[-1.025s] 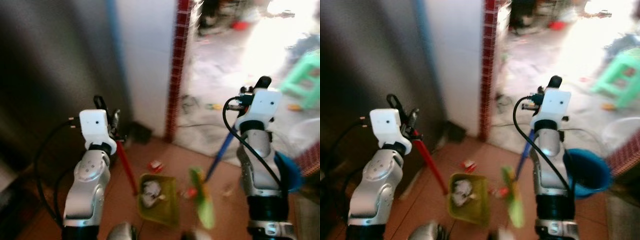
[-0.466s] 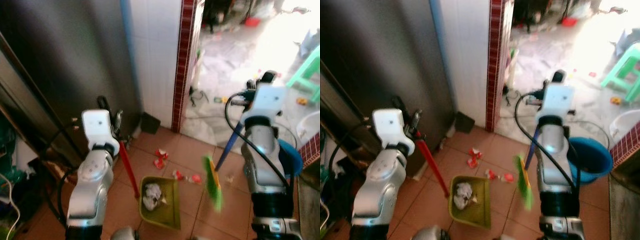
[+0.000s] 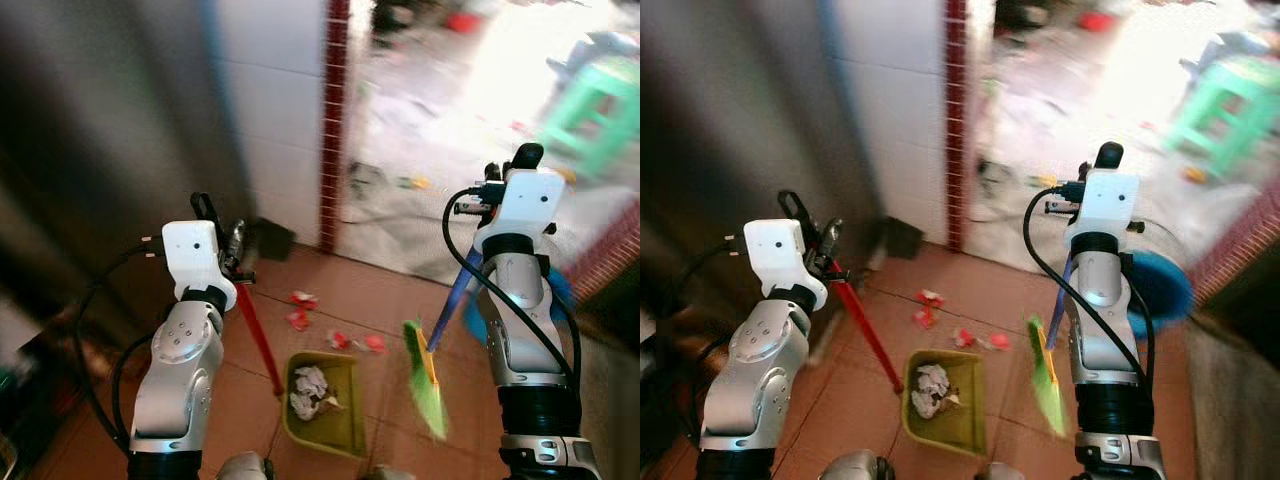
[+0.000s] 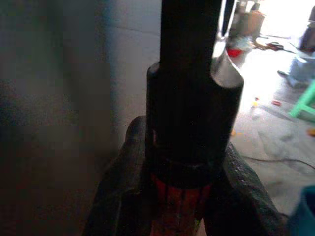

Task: Sweep floor

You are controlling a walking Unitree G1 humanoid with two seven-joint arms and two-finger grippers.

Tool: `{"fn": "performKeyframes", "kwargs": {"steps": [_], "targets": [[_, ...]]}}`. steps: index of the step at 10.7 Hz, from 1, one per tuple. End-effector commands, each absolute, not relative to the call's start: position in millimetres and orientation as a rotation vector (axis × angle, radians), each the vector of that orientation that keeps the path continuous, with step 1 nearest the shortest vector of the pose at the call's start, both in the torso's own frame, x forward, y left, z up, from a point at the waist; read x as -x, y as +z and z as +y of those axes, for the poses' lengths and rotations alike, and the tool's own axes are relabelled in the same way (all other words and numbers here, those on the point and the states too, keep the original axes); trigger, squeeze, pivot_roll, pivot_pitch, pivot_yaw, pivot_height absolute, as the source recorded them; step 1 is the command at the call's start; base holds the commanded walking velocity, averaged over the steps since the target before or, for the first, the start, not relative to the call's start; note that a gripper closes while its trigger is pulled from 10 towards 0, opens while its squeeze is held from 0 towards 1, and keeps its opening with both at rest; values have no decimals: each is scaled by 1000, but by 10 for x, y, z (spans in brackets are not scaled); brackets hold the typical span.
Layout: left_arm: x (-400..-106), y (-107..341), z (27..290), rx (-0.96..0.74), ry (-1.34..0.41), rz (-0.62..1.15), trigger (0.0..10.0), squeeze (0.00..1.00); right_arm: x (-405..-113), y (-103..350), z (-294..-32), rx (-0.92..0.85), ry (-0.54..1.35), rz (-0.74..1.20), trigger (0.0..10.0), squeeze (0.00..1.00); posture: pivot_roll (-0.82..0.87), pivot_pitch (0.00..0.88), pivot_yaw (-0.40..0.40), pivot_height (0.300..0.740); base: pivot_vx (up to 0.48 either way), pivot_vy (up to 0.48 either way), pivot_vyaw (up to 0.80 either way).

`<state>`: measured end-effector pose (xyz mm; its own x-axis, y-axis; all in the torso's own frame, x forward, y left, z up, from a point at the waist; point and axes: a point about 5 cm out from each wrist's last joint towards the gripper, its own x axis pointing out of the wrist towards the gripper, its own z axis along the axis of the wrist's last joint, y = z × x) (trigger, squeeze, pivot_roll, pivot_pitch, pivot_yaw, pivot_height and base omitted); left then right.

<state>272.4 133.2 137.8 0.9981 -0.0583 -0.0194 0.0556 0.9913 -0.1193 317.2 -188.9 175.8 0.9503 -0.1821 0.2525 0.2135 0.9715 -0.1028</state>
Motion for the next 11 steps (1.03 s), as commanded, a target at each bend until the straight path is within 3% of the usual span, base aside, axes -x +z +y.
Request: {"fn": "performKeyframes", "kwargs": {"steps": [1, 4, 9, 11], "targets": [[-2738, 1521, 1315, 132, -79, -49, 10000, 0, -3177, 1835, -1875, 131, -200, -278, 10000, 0, -49, 0, 18, 740, 0, 0, -800], [-2727, 1453, 1324, 122, -96, -26, 10000, 0, -3156, 1701, -1776, 133, -138, -244, 10000, 0, -48, 0, 22, 740, 0, 0, -800], [-2681, 1206, 1583, 84, -60, 20, 10000, 0, -3097, 1393, -1795, 87, -146, -165, 10000, 0, -39, 0, 31, 740, 0, 0, -800], [-2662, 1193, 1556, 104, -68, 7, 10000, 0, -3075, 1362, -1803, 67, -158, -164, 10000, 0, -43, 0, 29, 740, 0, 0, -262]]}}
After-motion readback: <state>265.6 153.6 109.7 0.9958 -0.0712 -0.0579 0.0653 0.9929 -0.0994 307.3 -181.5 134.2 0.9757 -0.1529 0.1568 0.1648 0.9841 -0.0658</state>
